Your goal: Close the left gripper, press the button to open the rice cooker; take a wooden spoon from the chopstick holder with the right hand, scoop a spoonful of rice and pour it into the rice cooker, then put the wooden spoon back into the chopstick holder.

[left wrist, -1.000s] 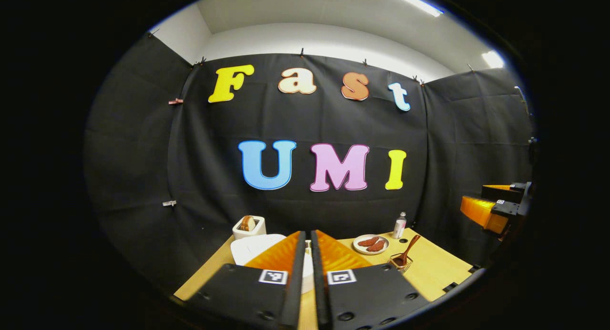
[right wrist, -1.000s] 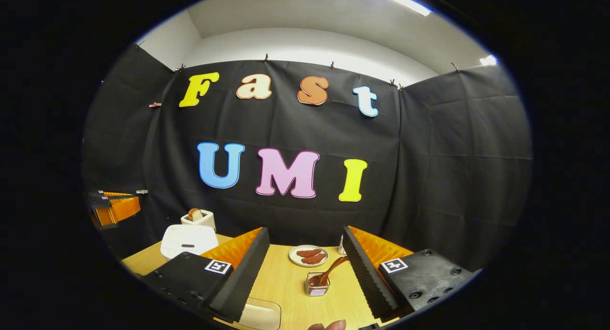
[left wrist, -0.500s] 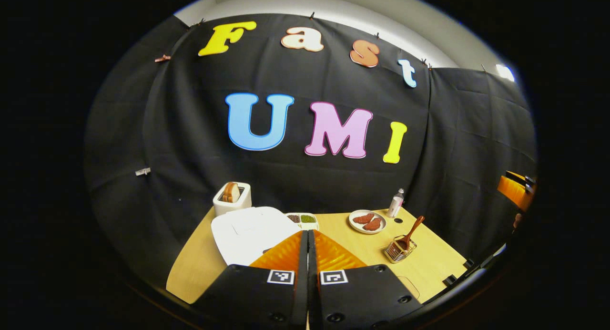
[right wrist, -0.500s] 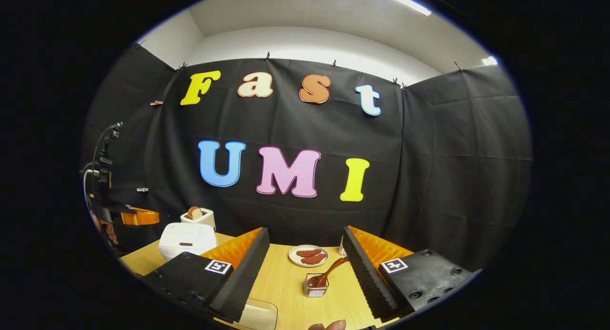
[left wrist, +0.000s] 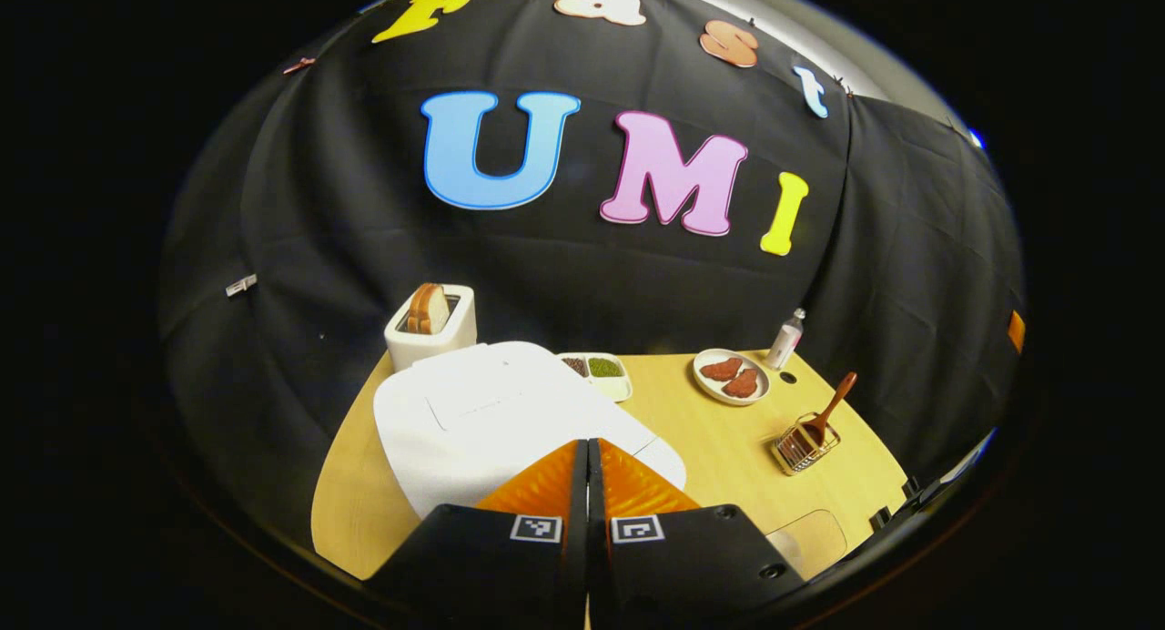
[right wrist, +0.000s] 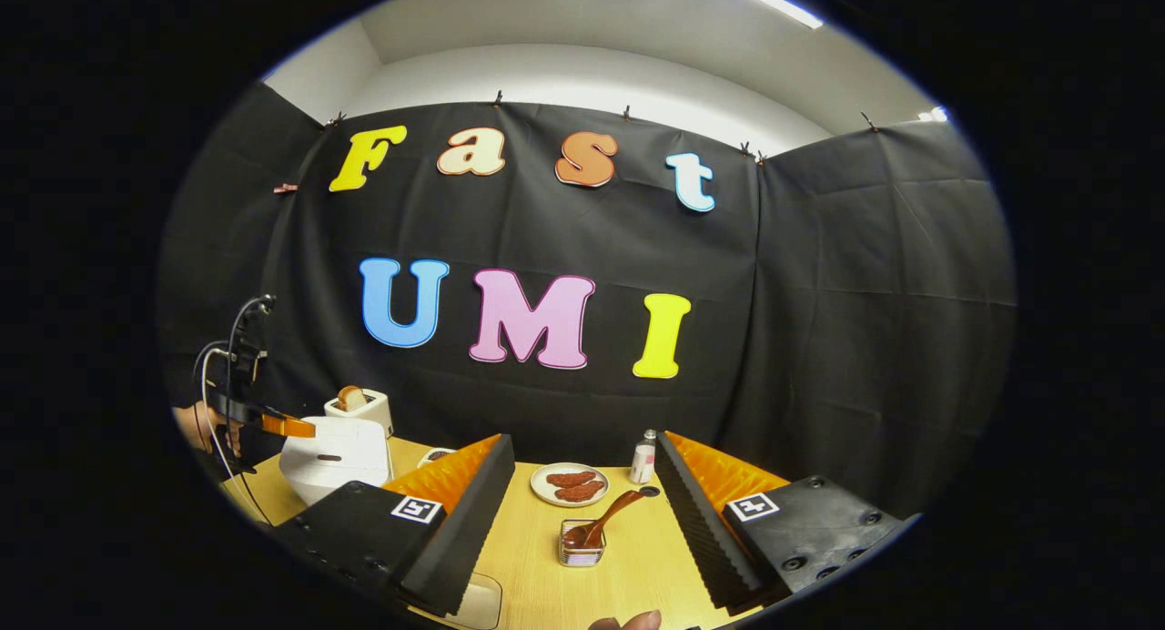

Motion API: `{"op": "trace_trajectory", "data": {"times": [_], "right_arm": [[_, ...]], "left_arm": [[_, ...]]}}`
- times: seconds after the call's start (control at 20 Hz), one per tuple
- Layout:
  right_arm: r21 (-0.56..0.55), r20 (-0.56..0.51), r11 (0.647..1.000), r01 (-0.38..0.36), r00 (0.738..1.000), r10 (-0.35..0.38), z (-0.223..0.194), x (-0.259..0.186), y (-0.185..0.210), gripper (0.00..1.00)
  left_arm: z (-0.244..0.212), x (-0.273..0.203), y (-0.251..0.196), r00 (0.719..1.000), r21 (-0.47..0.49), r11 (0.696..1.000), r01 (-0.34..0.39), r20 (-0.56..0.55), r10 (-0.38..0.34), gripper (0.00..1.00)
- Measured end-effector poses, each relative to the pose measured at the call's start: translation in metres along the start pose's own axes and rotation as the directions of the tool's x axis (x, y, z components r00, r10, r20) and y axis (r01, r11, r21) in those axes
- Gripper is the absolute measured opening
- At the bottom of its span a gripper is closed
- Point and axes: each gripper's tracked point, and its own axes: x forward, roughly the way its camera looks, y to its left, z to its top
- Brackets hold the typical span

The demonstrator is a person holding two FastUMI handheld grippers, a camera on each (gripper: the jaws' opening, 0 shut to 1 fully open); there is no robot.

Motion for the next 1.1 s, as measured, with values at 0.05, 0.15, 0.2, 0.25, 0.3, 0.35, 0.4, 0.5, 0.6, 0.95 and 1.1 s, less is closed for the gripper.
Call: {"op": "trace_trajectory", "data": {"times": [0.05, 0.15, 0.2, 0.25, 0.3, 0.35, 0.4, 0.5, 0.6, 0.95, 1.1], "right_arm": [[-0.007, -0.003, 1.000, 0.006, 1.000, -0.006, -0.002, 0.001, -0.003, 0.98], [-0.022, -0.009, 1.000, 0.019, 1.000, -0.019, -0.006, 0.004, -0.007, 0.98], [-0.026, -0.012, 0.999, 0.026, 1.000, -0.026, -0.007, 0.005, -0.010, 0.98], [-0.026, -0.016, 0.999, 0.029, 0.999, -0.030, -0.009, 0.006, -0.011, 0.98], [-0.025, -0.019, 0.999, 0.033, 0.999, -0.033, -0.010, 0.007, -0.011, 0.98], [-0.023, -0.023, 0.999, 0.036, 0.999, -0.037, -0.012, 0.008, -0.012, 0.98], [-0.024, -0.027, 0.999, 0.039, 0.999, -0.040, -0.013, 0.008, -0.013, 0.98], [-0.034, -0.028, 0.998, 0.050, 0.998, -0.051, -0.014, 0.008, -0.016, 0.98], [-0.036, -0.026, 0.998, 0.056, 0.998, -0.057, -0.014, 0.007, -0.016, 0.98], [-0.042, -0.038, 0.997, 0.060, 0.997, -0.061, -0.019, 0.009, -0.014, 0.98], [-0.042, -0.039, 0.997, 0.059, 0.997, -0.061, -0.020, 0.012, -0.012, 0.98]], "left_arm": [[-0.006, 0.008, 0.006, 1.000, -0.017, 1.000, -0.009, -0.023, 0.008, 0.06], [-0.017, 0.021, 0.015, 0.998, -0.021, 1.000, -0.017, -0.056, 0.016, 0.06], [-0.024, 0.028, 0.018, 0.997, -0.016, 1.000, -0.021, -0.078, 0.019, 0.03], [-0.027, 0.031, 0.018, 0.996, -0.013, 1.000, -0.018, -0.091, 0.016, 0.06], [-0.030, 0.035, 0.019, 0.995, -0.009, 1.000, -0.016, -0.103, 0.015, 0.06], [-0.031, 0.038, 0.020, 0.994, -0.007, 1.000, -0.016, -0.109, 0.015, 0.06], [-0.032, 0.042, 0.019, 0.993, -0.004, 1.000, -0.014, -0.118, 0.014, 0.06], [-0.034, 0.048, 0.023, 0.992, 0.001, 1.000, -0.020, -0.127, 0.020, 0.06], [-0.035, 0.050, 0.024, 0.991, 0.006, 1.000, -0.021, -0.134, 0.021, 0.06], [-0.041, 0.052, 0.024, 0.981, 0.010, 1.000, -0.014, -0.194, 0.016, 0.07], [-0.046, 0.053, 0.023, 0.970, -0.009, 0.999, -0.040, -0.240, 0.037, 0.07]]}}
